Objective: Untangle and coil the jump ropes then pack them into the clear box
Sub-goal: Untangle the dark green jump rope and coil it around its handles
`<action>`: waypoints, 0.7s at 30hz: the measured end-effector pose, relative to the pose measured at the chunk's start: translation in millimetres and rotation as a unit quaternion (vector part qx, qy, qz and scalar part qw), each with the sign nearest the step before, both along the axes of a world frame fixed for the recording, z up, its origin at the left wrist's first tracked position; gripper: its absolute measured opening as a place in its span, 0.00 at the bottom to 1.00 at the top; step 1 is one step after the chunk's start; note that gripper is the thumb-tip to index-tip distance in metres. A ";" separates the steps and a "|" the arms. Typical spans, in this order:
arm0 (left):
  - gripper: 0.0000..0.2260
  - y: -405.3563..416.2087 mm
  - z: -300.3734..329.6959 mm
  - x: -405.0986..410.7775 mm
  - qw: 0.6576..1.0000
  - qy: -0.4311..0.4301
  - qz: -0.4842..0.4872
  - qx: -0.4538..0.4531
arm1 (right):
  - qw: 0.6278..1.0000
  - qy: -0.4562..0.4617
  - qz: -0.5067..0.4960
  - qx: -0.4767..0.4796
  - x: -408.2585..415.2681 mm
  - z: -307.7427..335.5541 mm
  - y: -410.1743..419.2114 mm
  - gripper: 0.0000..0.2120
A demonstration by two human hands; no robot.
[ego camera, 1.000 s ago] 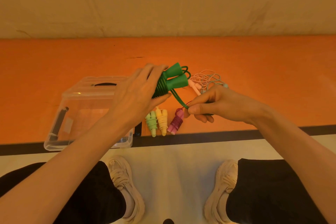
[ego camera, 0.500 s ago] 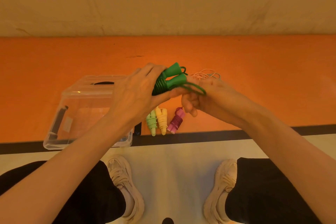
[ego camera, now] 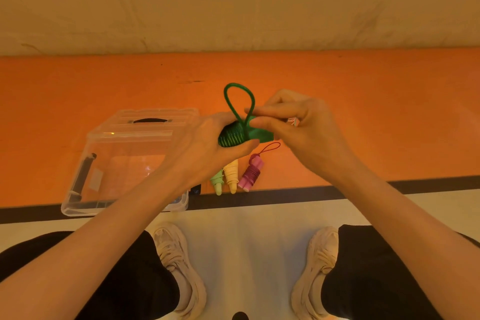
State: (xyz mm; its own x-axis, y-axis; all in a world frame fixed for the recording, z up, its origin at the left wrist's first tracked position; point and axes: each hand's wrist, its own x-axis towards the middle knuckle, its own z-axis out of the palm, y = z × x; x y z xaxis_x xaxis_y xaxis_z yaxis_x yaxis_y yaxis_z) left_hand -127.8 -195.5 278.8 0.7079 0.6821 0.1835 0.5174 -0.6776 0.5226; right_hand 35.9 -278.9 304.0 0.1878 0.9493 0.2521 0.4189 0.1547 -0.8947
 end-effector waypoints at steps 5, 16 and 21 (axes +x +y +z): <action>0.09 -0.7 -4.0 -2.1 0.997 -0.021 -0.014 0.072 | 0.980 -0.176 0.041 0.089 -18.7 -9.5 2.7 0.11; 0.07 -2.2 4.9 -3.0 0.987 0.110 -0.044 0.111 | 0.962 -0.159 0.209 -0.080 -19.1 3.8 -4.2 0.15; 0.14 8.4 3.4 -3.8 0.999 0.022 -0.001 0.023 | 0.991 0.130 0.027 -0.035 -12.2 7.6 -1.1 0.07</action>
